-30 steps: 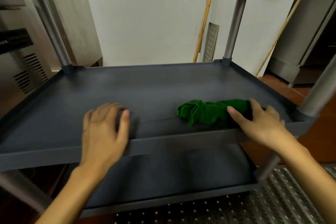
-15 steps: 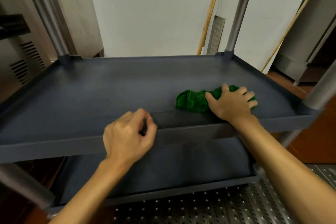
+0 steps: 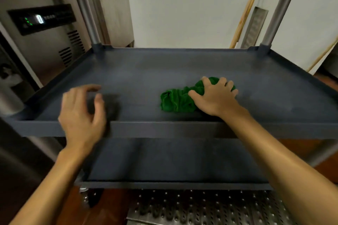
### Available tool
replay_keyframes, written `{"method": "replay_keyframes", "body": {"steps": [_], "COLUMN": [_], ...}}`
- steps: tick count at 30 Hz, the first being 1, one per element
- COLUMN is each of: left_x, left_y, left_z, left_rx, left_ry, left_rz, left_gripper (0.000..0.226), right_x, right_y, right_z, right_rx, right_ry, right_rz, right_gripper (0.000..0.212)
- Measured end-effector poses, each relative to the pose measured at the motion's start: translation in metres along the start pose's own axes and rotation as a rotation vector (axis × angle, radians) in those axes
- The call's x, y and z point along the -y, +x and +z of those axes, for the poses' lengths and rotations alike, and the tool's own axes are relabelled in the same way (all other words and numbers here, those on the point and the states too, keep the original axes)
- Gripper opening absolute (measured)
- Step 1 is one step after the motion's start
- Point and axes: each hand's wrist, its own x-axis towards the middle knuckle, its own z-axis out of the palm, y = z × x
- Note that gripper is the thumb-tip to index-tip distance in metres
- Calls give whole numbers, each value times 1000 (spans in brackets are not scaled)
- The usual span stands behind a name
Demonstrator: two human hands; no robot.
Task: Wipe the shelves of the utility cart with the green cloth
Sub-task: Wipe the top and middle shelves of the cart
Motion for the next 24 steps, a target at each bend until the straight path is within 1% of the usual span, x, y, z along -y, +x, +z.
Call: {"method": "replay_keyframes", "body": {"steps": [2, 4, 6, 10, 14, 16, 21, 24], "left_x": [9, 0, -4, 1, -1, -3, -6, -7], "left_y": [0, 1, 3, 3, 2, 3, 7, 12], "left_z": [2, 9, 12, 15, 13, 11, 10, 9], "left_rx": [79, 120, 116, 136, 128, 116, 155, 230], "left_ry": [66, 81, 55, 24, 1, -7, 135, 73], "left_rz": [-59, -99, -121, -99, -97, -92, -57, -33], "left_gripper": [31, 31, 31, 35, 43, 45, 49, 49], "right_x": [19, 42, 68, 125, 182, 191, 171, 169], "right_y": [0, 0, 1, -2, -12, -11, -4, -6], "right_z": [5, 10, 17, 30, 44, 46, 44, 42], "right_rx": [-4, 1, 8, 6, 86, 94, 50, 27], "right_ry": [-21, -39, -45, -33, 20, 44, 130, 156], "right_rz": [-23, -55, -96, -197, -371, -420, -509, -512], "right_gripper": [82, 83, 84, 85, 75, 69, 64, 55]}}
